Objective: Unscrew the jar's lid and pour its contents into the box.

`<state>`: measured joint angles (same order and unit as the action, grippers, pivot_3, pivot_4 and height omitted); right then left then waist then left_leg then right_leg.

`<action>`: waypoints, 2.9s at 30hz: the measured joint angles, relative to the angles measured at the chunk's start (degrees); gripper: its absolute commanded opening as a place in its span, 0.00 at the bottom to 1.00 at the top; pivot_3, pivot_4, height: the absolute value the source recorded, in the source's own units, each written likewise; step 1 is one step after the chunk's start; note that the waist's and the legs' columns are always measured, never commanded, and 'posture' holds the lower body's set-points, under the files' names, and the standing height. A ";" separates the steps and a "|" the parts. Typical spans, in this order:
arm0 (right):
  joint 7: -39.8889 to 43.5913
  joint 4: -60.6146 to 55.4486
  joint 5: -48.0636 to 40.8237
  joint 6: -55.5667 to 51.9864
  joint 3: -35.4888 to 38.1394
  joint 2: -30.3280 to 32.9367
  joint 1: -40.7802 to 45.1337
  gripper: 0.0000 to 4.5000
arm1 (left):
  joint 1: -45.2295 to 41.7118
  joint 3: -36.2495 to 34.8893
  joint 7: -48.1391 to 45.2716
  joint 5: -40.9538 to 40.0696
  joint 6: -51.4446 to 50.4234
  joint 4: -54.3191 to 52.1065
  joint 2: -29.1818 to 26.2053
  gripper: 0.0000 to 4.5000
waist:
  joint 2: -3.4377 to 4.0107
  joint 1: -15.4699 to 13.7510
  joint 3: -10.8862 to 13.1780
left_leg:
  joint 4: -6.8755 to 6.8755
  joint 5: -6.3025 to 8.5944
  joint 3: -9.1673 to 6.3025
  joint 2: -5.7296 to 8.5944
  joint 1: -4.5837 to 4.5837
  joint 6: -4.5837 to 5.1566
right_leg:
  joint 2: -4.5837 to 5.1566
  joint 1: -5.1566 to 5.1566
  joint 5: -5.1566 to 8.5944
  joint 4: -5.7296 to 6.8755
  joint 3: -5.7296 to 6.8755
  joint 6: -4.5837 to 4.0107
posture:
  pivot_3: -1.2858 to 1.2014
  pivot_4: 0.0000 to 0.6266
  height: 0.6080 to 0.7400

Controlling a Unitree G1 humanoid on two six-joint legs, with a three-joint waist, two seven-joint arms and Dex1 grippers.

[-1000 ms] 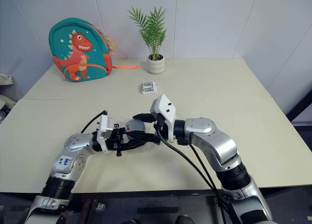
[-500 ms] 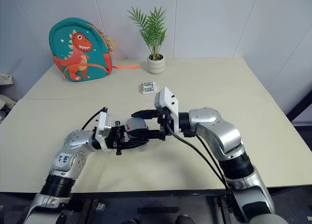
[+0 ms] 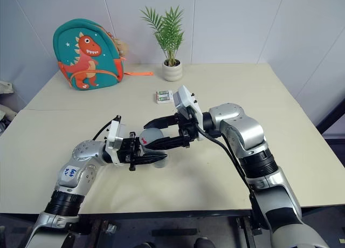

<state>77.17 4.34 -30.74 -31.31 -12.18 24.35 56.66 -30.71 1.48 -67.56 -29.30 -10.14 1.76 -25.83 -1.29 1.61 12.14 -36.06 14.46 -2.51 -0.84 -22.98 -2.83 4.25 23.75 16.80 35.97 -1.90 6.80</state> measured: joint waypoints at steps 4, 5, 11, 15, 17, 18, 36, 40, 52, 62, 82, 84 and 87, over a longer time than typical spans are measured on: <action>0.08 0.09 -0.02 -0.45 0.01 -0.08 0.00 0.85 | 0.41 -0.27 0.53 0.00 -0.62 -0.73 -0.08 0.44 | 0.00 -0.02 0.00 | -0.02 0.00 0.00 0.00 -0.01 0.00 | 0.01 0.00 0.00 0.00 0.00 0.00 | 0.52 0.24 1.00; -0.01 0.09 -0.04 -0.76 0.02 -0.08 -0.01 0.93 | 0.41 -0.45 0.72 -0.01 -0.75 -0.76 -0.08 0.44 | 0.00 -0.02 0.00 | -0.02 0.00 0.00 0.00 -0.01 0.00 | 0.01 0.00 0.00 0.00 0.00 0.00 | 0.52 0.24 1.00; -1.62 -0.26 -0.24 -0.91 1.64 -0.52 -0.35 0.99 | 0.43 -1.10 1.63 0.00 -1.76 -0.79 -0.68 0.44 | 0.00 -0.01 0.00 | -0.01 0.00 0.00 0.01 -0.02 0.00 | 0.01 0.00 0.00 0.00 0.00 0.00 | 0.52 0.24 1.00; -4.13 -1.65 -0.10 0.04 3.46 -0.58 -1.11 0.99 | 0.95 -1.51 1.87 0.16 -1.76 -0.79 -1.58 0.44 | 0.00 -0.03 0.00 | -0.01 0.00 0.00 0.00 -0.02 0.00 | 0.01 0.00 0.00 0.00 0.00 0.00 | 0.52 0.24 1.00; -6.21 -2.93 0.18 0.05 3.57 -1.00 -1.95 0.99 | 1.10 -1.52 2.15 0.27 -1.76 -0.77 -1.71 0.44 | 0.00 -0.01 0.00 | -0.01 0.00 0.00 0.00 -0.02 0.00 | 0.01 0.01 0.00 0.00 0.00 0.00 | 0.52 0.24 1.00; -7.47 -3.72 0.55 0.03 3.51 -1.50 -2.43 0.99 | 1.10 -1.52 2.37 0.28 -1.76 -0.77 -1.70 0.44 | 0.00 0.01 0.00 | -0.01 0.00 0.00 0.00 -0.02 0.00 | 0.01 0.01 0.00 0.01 0.00 0.00 | 0.52 0.24 1.00; -17.50 -6.15 3.94 -2.29 -0.10 -4.94 -3.70 0.99 | 1.09 -1.35 4.13 0.50 -1.93 -0.64 -1.19 0.44 | 0.00 -0.01 0.00 | -0.02 0.00 0.00 0.01 -0.03 -0.01 | 0.01 0.03 0.00 0.03 -0.01 0.00 | 0.52 0.24 1.00; -16.41 -5.67 3.90 -1.18 0.04 -3.21 -3.71 0.99 | 1.09 -1.39 4.60 0.60 -2.07 -0.53 -1.25 0.44 | 0.00 -0.04 0.00 | -0.02 0.00 0.00 0.01 -0.04 -0.01 | 0.01 0.03 0.00 0.02 0.00 0.00 | 0.52 0.24 1.00; -15.90 -2.09 1.87 -1.45 6.83 5.50 -6.66 0.99 | 1.41 -2.25 4.49 0.61 -2.22 -0.90 -1.45 0.44 | 0.00 -0.17 0.00 | -0.04 -0.01 0.01 0.04 -0.07 0.00 | 0.04 0.02 -0.02 -0.01 -0.02 0.03 | 0.52 0.24 1.00; -13.88 -4.10 -2.18 -4.52 9.04 6.21 -8.16 0.99 | 1.64 -2.06 4.13 0.61 -2.20 -0.91 -1.24 0.44 | 0.02 -0.05 0.01 | -0.06 -0.01 0.03 0.01 -0.07 0.01 | 0.00 0.04 -0.02 0.02 -0.05 0.03 | 0.52 0.24 1.00; -21.20 -10.04 2.34 -6.33 -0.08 -3.49 -5.67 0.99 | 1.43 -1.53 4.27 0.84 -1.81 -0.53 -0.75 0.44 | 0.02 -0.01 0.01 | -0.07 -0.04 -0.01 0.02 -0.09 0.00 | 0.00 0.06 -0.04 0.05 -0.05 0.05 | 0.52 0.24 1.00; -21.09 -9.45 2.35 -6.16 -0.06 -3.49 -5.51 0.99 | 1.43 -1.53 4.56 0.97 -1.82 -0.51 -0.69 0.44 | 0.02 0.09 0.01 | -0.07 -0.04 -0.01 0.01 -0.08 0.00 | -0.02 0.06 -0.04 0.07 -0.05 0.05 | 0.52 0.24 1.00; -20.51 -8.71 2.29 -6.00 0.11 -3.29 -5.23 0.99 | 1.43 -1.53 4.92 0.99 -1.82 -0.52 -0.61 0.44 | 0.02 0.01 0.01 | -0.08 -0.04 -0.01 0.01 -0.08 0.00 | -0.02 0.06 -0.04 0.08 -0.05 0.05 | 0.52 0.24 1.00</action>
<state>56.66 -4.37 -28.45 -37.31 -12.07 21.06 51.42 -29.28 -0.05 -62.64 -28.30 -11.96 1.25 -26.44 -1.27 1.62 12.15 -36.14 14.42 -2.53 -0.83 -23.07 -2.83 4.23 23.81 16.76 36.04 -1.95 6.85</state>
